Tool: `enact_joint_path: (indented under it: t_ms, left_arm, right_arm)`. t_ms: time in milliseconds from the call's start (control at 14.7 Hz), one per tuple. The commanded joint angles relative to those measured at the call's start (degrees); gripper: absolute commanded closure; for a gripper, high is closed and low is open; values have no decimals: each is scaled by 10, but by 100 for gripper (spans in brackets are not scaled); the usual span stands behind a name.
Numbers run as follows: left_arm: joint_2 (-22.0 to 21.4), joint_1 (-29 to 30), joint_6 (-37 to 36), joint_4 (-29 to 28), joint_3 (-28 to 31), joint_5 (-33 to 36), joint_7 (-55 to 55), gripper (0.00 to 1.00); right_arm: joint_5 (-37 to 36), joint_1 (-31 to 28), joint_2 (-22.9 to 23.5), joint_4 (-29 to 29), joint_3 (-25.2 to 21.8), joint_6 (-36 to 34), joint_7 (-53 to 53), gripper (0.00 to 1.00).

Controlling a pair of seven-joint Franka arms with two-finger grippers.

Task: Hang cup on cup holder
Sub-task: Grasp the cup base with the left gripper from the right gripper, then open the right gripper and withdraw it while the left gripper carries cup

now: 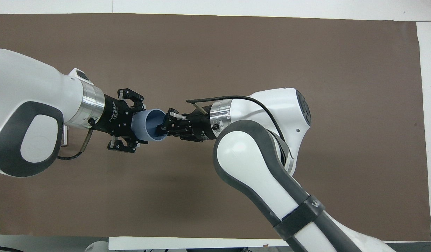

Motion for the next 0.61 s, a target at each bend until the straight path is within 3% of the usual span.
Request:
enact_joint_path:
  t_ms: [0, 68, 273, 545]
  left_arm:
    - [-4, -6, -9, -4, 7, 28, 8, 100]
    - [-4, -5, -16, 0, 9, 31, 5, 100]
    - [2, -5, -54, 14, 10, 147, 3, 100]
    - [22, -22, -146, 30, 5, 441, 0, 100]
  right_arm:
    - [13, -12, -5, 3, -1, 6, -1, 0]
    - [12, -29, -5, 3, -1, 3, -1, 0]
    - [-22, -99, -27, 0, -4, -10, -1, 0]
    - [-255, -206, -58, 1, -4, -39, -3, 0]
